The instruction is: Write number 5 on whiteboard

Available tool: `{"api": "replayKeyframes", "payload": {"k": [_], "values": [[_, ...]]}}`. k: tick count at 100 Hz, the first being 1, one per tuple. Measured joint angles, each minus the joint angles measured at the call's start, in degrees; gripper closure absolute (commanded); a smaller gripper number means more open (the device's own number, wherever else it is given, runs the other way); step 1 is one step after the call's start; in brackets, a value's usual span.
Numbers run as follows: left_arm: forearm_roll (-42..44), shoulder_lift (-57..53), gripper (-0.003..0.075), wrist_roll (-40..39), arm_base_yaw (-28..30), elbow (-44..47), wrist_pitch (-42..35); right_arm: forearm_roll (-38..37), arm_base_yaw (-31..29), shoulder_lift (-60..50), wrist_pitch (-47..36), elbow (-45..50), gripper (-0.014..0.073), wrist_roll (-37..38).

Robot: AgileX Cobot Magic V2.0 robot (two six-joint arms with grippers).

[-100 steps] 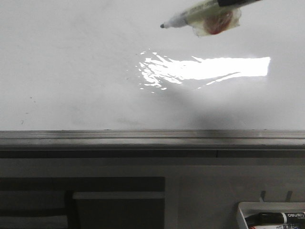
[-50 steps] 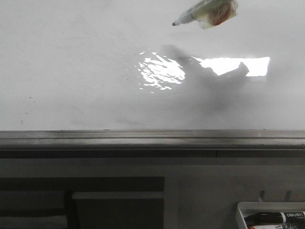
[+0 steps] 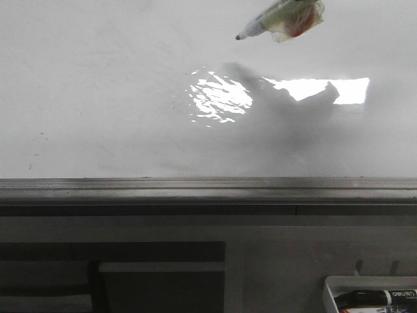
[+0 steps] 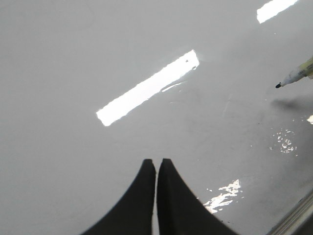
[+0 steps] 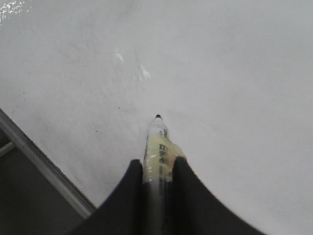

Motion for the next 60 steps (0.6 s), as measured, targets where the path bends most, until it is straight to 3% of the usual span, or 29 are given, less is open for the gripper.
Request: {"api": "replayKeyframes", "payload": {"k": [13, 35, 60], "values": [[-0.7, 0.0, 0.0741, 0.0, 0.0, 0.0, -0.1, 0.0, 0.0, 0.7, -1.1, 0.0, 0.0634, 0.1], [-19.8, 0.0, 0.0741, -0.1, 0.0, 0.0, 1.0, 0.0, 0.0, 3.8, -0.5, -1.9, 0.0634, 0.1], [-26.4, 0.0, 0.0741, -0.1, 0.0, 0.0, 1.3, 0.0, 0.0, 5.8, 0.3, -5.3, 0.0634, 0.1]]}}
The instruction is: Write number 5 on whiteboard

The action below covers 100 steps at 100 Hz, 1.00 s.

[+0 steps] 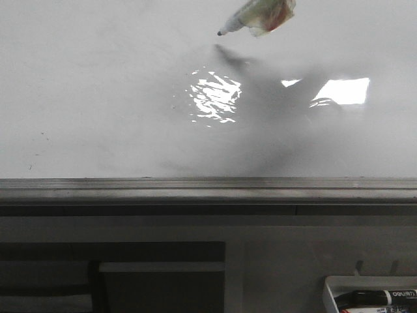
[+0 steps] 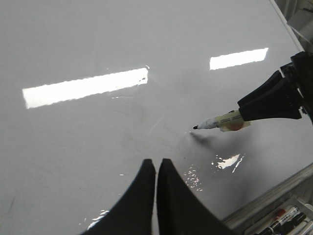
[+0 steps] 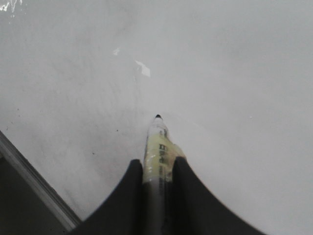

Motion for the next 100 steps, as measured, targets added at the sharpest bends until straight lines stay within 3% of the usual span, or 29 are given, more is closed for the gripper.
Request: {"api": "replayKeyframes", "payload": {"k": [66, 100], "values": [[-1.0, 0.0, 0.0741, -0.1, 0.0, 0.0, 2.7, -1.5, 0.0, 1.7, 4.5, -0.5, 0.0634, 1.9], [-1.0, 0.0, 0.0741, -0.1, 0.0, 0.0, 3.4, -1.1, 0.1, 1.7, 10.9, -0.9, 0.0634, 2.1]]}}
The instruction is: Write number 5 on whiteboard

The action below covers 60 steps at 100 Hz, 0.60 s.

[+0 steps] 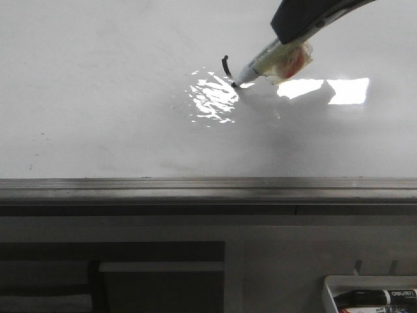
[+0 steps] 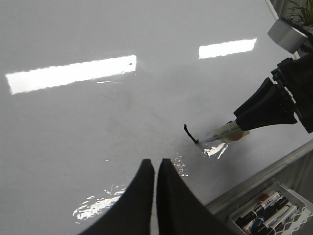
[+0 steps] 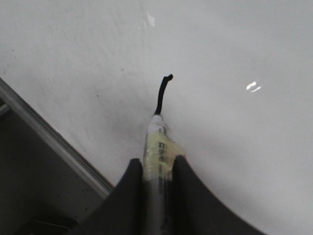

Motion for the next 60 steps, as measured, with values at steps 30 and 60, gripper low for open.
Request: {"api": "replayKeyframes", "payload": {"k": [30, 60], "values": [[0.0, 0.0, 0.0741, 0.0, 0.0, 0.0, 0.0, -7.8, 0.6, -0.8, 3.9, -0.1, 0.0634, 10.1], [0.0, 0.0, 0.0741, 0.0, 0.0, 0.0, 0.1, -10.6, 1.1, -2.5, 11.0, -0.2, 0.0634, 12.6]]}}
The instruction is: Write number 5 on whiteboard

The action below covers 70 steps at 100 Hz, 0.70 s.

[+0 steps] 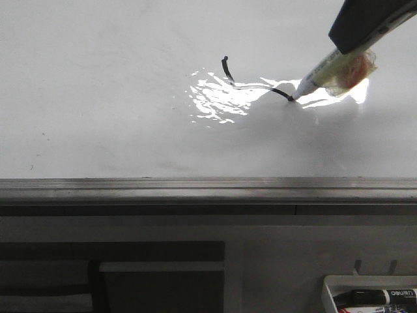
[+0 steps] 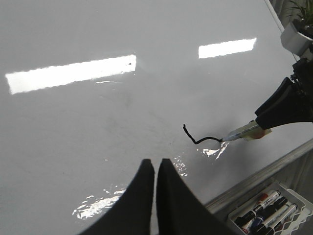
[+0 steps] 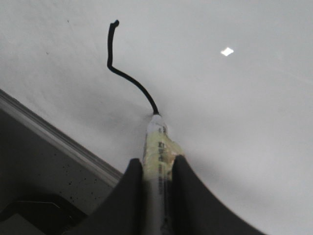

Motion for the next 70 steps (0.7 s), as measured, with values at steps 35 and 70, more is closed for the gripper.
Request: {"api": "replayKeyframes", "payload": {"k": [35, 70], "values": [[0.0, 0.0, 0.0741, 0.0, 0.0, 0.0, 0.0, 2.5, 8.4, 5.1, -3.0, 0.5, 0.0634, 0.2], [0.0, 0.0, 0.0741, 0.0, 0.0, 0.0, 0.2, 2.2, 8.8, 1.8, -4.1, -5.7, 0.0635, -0.6]]}}
